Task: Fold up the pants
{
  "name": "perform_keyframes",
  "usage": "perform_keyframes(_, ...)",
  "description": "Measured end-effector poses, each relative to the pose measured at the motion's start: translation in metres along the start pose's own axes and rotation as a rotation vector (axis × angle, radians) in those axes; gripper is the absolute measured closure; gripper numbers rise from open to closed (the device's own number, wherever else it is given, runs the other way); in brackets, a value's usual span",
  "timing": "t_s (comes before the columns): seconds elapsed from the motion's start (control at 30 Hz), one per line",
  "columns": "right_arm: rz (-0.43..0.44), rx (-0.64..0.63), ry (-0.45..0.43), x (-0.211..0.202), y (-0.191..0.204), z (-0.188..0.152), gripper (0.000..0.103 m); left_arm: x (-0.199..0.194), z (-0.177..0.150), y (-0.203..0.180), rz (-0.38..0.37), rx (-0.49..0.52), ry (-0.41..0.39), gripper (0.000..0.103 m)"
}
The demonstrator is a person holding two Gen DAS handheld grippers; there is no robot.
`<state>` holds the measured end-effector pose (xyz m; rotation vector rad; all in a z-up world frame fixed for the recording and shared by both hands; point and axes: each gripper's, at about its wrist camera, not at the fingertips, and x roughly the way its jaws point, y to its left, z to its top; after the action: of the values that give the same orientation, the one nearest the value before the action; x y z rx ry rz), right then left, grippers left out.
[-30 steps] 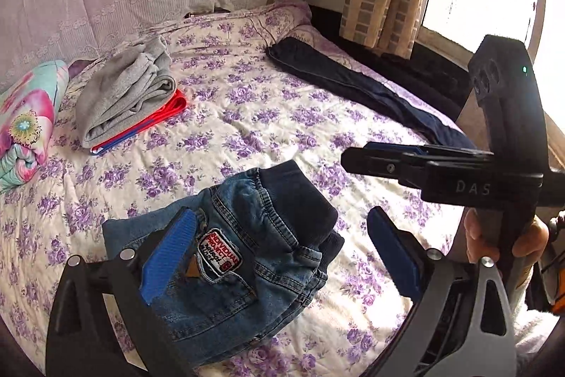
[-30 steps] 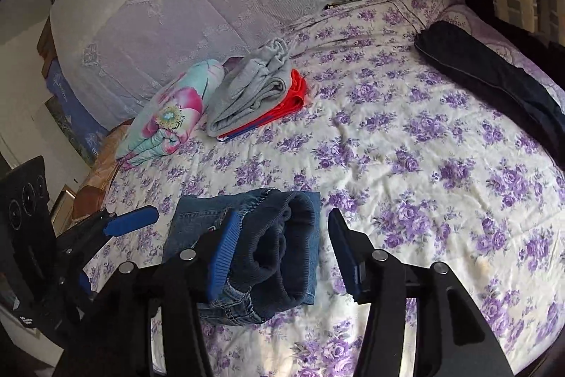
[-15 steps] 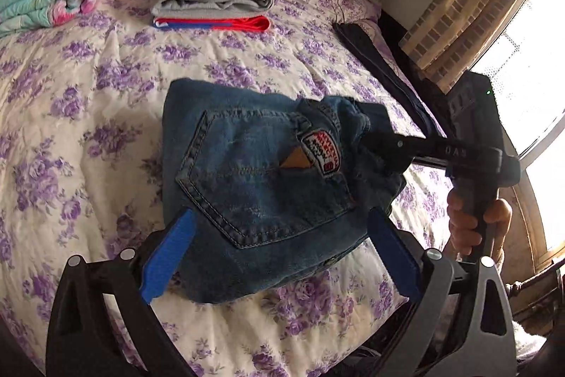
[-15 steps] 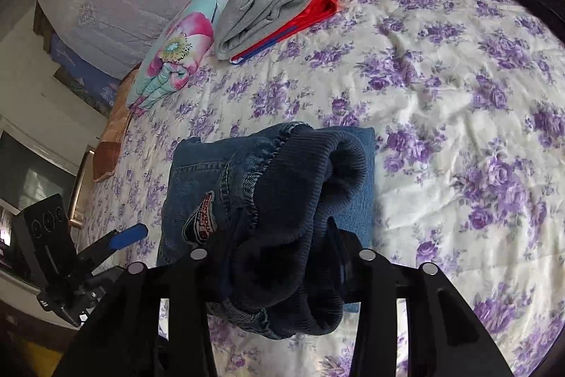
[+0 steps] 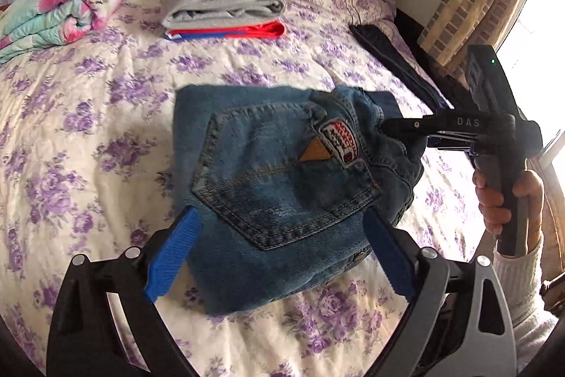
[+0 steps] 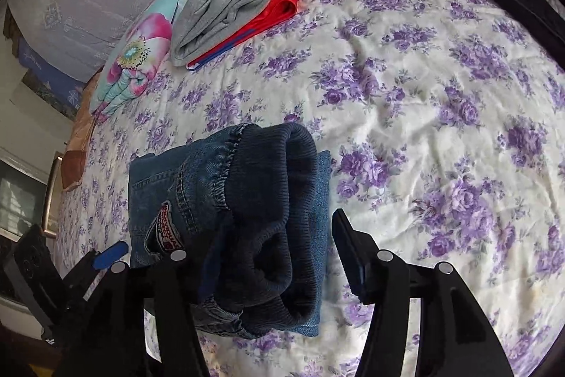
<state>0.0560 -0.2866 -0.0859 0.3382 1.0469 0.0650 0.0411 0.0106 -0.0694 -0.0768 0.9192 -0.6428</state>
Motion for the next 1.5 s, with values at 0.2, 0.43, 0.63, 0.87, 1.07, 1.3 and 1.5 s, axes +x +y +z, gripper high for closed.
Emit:
perform_keyframes(0.2,0.004,-0.209,-0.139,-0.040,0.067,0.024,0.039,-0.039,-0.001,0.028,-0.059,-0.094,-0.036,0.015)
perform_keyframes(0.43,0.144,-0.428,0.129,0.062,0.185,0.028,0.101,0.001,-0.006,0.001,-0.134,-0.040,0.074,0.055)
perform_keyframes(0.63,0.017,-0.377,0.276,0.134,0.190,0.034,0.103,0.033,-0.008,-0.004,-0.093,-0.017,0.110,0.058)
perform_keyframes(0.87,0.090,-0.325,0.126,0.048,0.163,0.035,0.063,0.003,-0.007,-0.001,-0.090,-0.014,0.074,0.028)
perform_keyframes(1.07,-0.002,-0.164,-0.113,-0.042,0.074,-0.004,0.013,-0.022,-0.007,0.048,0.011,-0.165,0.021,0.013)
perform_keyframes(1.3,0.216,0.222,-0.009,-0.015,-0.018,-0.058,0.013,0.042,-0.007,0.088,-0.132,-0.364,0.229,0.013)
perform_keyframes(1.5,0.293,0.268,0.027,0.010,-0.020,-0.062,0.013,0.062,0.008,0.092,-0.159,-0.386,0.242,0.013)
